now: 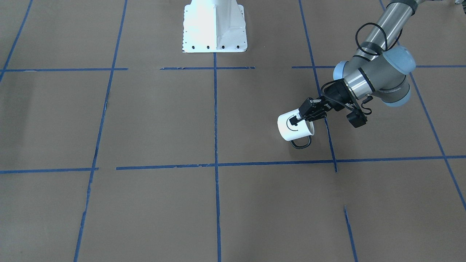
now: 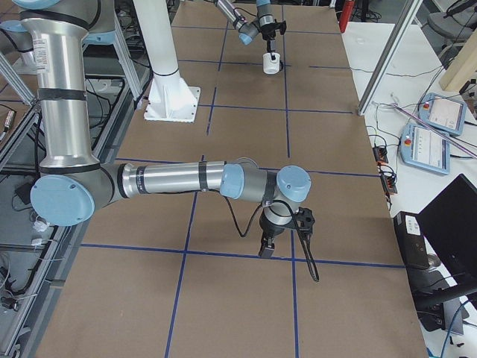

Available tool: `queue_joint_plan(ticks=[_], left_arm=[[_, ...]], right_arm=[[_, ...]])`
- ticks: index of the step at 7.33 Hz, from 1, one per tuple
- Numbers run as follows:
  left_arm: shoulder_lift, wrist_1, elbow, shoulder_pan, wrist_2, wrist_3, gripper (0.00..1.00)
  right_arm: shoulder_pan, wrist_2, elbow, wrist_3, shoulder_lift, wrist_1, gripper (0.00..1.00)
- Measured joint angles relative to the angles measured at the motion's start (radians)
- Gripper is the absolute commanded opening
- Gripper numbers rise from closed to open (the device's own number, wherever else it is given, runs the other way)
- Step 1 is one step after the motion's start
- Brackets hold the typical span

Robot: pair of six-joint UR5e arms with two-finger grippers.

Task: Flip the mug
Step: 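Lift the mug with the left gripper and carry it toward the table center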

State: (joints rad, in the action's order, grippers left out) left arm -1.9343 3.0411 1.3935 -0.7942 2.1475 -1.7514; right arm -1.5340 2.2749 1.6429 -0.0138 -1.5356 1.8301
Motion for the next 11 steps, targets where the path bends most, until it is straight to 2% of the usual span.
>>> queue_joint_plan(ticks=[3,6,8,9,11], left_arm=[[-0.092,-0.358,0.102,0.023,0.024,0.089,0.00],[-0.216,-0.806,0.203,0.073,-0.004,0.305,0.00],[-0.354,-1.100,0.206,0.131,-0.087,0.430,0.00],[-0.410,-1.208,0.199,0.156,-0.117,0.473,0.00],[-0.521,-1.343,0.125,0.194,-0.158,0.539,0.00]], right_arm=[[0.000,0.000,0.000,0.000,0.000,0.000,1.00],[0.000,0.000,0.000,0.000,0.001,0.000,1.00],[0.000,0.000,0.000,0.000,0.001,0.000,1.00],[0.000,0.000,0.000,0.000,0.001,0.000,1.00],[0.000,0.000,0.000,0.000,0.001,0.000,1.00]])
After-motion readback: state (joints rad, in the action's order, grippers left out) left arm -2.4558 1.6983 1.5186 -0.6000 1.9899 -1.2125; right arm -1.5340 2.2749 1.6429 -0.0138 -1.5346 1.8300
